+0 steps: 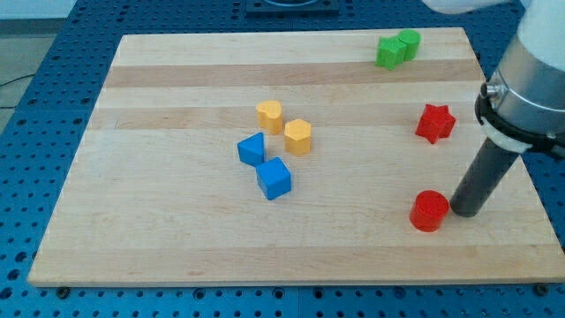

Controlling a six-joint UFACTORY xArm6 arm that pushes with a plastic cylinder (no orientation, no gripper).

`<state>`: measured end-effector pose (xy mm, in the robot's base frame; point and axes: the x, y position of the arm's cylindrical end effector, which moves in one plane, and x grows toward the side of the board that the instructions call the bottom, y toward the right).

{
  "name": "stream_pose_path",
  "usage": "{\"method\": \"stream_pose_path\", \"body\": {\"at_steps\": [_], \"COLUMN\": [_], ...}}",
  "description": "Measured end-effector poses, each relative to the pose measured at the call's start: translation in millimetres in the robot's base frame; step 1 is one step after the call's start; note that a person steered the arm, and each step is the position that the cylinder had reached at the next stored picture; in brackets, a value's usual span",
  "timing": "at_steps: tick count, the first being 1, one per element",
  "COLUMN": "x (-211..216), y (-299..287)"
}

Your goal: Place the red circle left to the red star

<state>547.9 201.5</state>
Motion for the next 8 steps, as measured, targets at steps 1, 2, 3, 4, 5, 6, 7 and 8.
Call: {"method": "stream_pose_path", "body": {"at_steps": [1,2,3,4,5,6,7,8], "x": [29,24,-31,-68,-9,-14,-44,-32], "y": [-2,-56,-32,-25,-5,-81,-95,-106]}}
